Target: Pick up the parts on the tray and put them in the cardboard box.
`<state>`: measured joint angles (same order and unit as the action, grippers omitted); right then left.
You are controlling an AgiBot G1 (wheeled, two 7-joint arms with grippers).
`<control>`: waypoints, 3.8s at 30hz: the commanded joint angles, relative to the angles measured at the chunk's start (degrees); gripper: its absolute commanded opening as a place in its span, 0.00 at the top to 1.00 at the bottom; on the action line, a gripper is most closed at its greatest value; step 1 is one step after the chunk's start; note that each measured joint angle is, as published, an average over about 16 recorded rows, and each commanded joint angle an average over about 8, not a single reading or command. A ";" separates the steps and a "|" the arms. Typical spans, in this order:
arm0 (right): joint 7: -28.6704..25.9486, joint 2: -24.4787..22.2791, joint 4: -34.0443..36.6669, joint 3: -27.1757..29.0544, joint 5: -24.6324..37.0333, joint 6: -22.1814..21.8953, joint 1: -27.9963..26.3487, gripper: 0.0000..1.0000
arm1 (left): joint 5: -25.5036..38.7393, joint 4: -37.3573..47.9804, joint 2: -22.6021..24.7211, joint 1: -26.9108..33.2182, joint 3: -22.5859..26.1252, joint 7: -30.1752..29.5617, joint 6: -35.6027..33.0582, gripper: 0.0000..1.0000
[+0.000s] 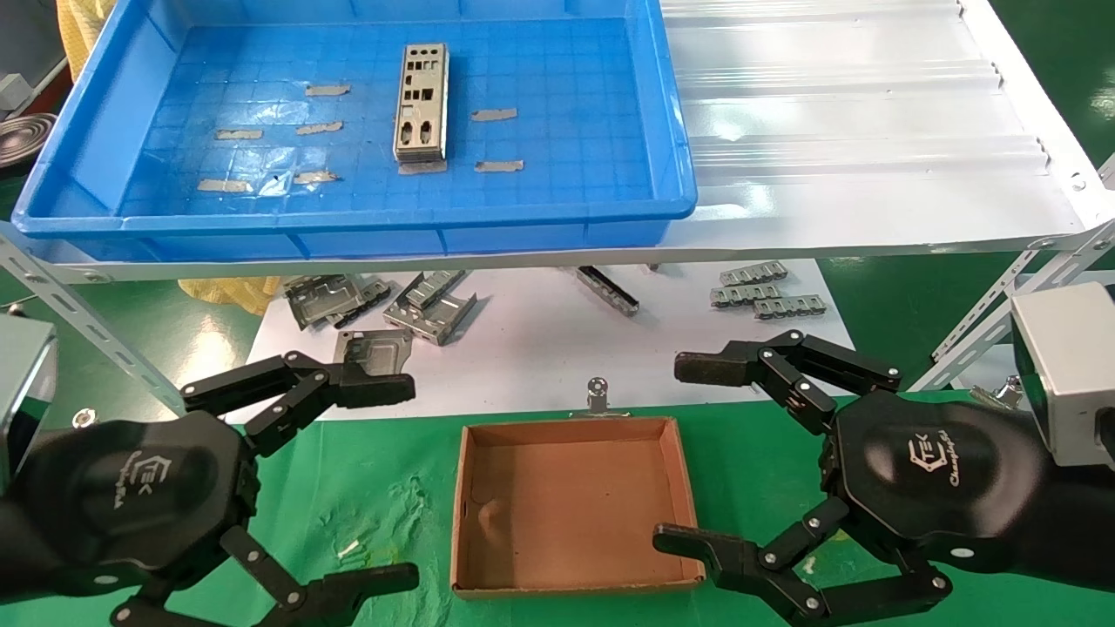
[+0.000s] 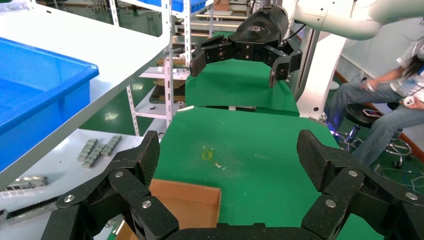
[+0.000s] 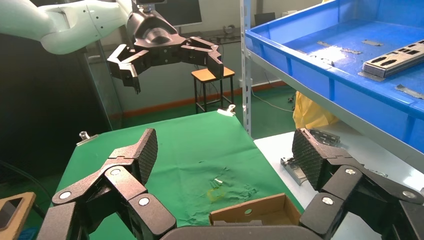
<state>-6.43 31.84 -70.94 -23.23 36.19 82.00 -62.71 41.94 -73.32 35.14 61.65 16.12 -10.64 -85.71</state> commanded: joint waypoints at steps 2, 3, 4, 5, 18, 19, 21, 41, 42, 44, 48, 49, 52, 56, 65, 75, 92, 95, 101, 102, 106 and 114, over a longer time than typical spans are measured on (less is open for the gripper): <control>0.00 0.00 0.00 0.00 0.00 0.00 0.00 0.00 | 0.00 0.00 0.00 0.00 0.00 0.00 0.00 0.00; 0.00 0.00 0.00 0.00 0.00 0.00 0.00 0.00 | 0.00 0.00 0.00 0.00 0.00 0.00 0.00 0.00; 0.00 0.00 0.00 0.00 0.00 0.00 0.00 0.00 | 0.00 0.00 0.00 0.00 0.00 0.00 0.00 0.00; 0.00 0.00 0.00 0.00 0.00 0.00 0.00 0.00 | 0.00 0.00 0.00 0.00 0.00 0.00 0.00 0.00; 0.00 0.00 0.00 0.00 0.00 0.00 0.00 0.00 | 0.00 0.00 0.00 0.00 0.00 0.00 0.00 0.00; 0.00 0.00 0.00 0.00 0.00 0.00 0.00 0.00 | 0.00 0.00 0.00 0.00 0.00 0.00 0.00 0.00; 0.00 0.00 0.00 0.00 0.00 0.00 0.00 0.00 | 0.00 0.00 0.00 0.00 0.00 0.00 0.00 0.00; 0.00 0.00 0.00 0.00 0.00 0.00 0.00 1.00 | 0.00 0.00 0.00 0.00 0.00 0.00 0.00 0.00; 0.00 0.00 0.00 0.00 0.00 0.00 0.00 1.00 | 0.00 0.00 0.00 0.00 0.00 0.00 0.00 0.00; 0.00 0.00 0.00 0.00 0.00 0.00 0.00 1.00 | 0.00 0.00 0.00 0.00 0.00 0.00 0.00 0.00; 0.00 0.00 0.00 0.00 0.00 0.00 0.00 1.00 | 0.00 0.00 0.00 0.00 0.00 0.00 0.00 0.00; 0.00 0.00 0.00 0.00 0.00 0.00 0.00 1.00 | 0.00 0.00 0.00 0.00 0.00 0.00 0.00 0.00; 0.00 0.00 0.00 0.00 0.00 0.00 0.00 1.00 | 0.00 0.00 0.00 0.00 0.00 0.00 0.00 0.00; 0.00 0.00 0.00 0.00 0.00 0.00 0.00 1.00 | 0.00 0.00 0.00 0.00 0.00 0.00 0.00 0.00; 0.00 0.00 0.00 0.00 0.00 0.00 0.00 1.00 | 0.00 0.00 0.00 0.00 0.00 0.00 0.00 0.00; 0.00 0.00 0.00 0.00 0.00 0.00 0.00 1.00 | 0.00 0.00 0.00 0.00 0.00 0.00 0.00 0.00; 0.00 0.00 0.00 0.00 0.00 0.00 0.00 1.00 | 2.61 0.53 1.31 5.69 0.96 -3.70 3.00 0.00; 0.00 0.00 0.00 0.00 0.00 0.00 0.00 1.00 | 6.69 1.82 2.94 10.84 2.63 -7.20 6.26 0.00; 0.00 0.00 0.00 0.00 0.00 0.00 0.00 1.00 | 18.90 9.02 8.64 23.78 7.86 -13.72 12.67 0.00; 0.00 0.00 0.00 0.00 0.00 0.00 0.00 1.00 | 21.16 10.87 9.88 26.14 8.90 -14.65 13.53 0.00; 0.00 0.00 0.00 0.00 0.00 0.00 0.00 1.00 | 29.31 19.57 15.36 34.86 12.78 -17.02 16.45 0.00; 0.00 0.00 0.00 0.00 0.00 0.00 0.00 1.00 | 40.84 39.73 25.78 47.40 18.70 -16.77 20.90 0.00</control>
<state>-6.43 31.84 -70.94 -23.23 36.19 82.00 -62.72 81.74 -34.41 60.27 108.27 34.30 -27.26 -65.17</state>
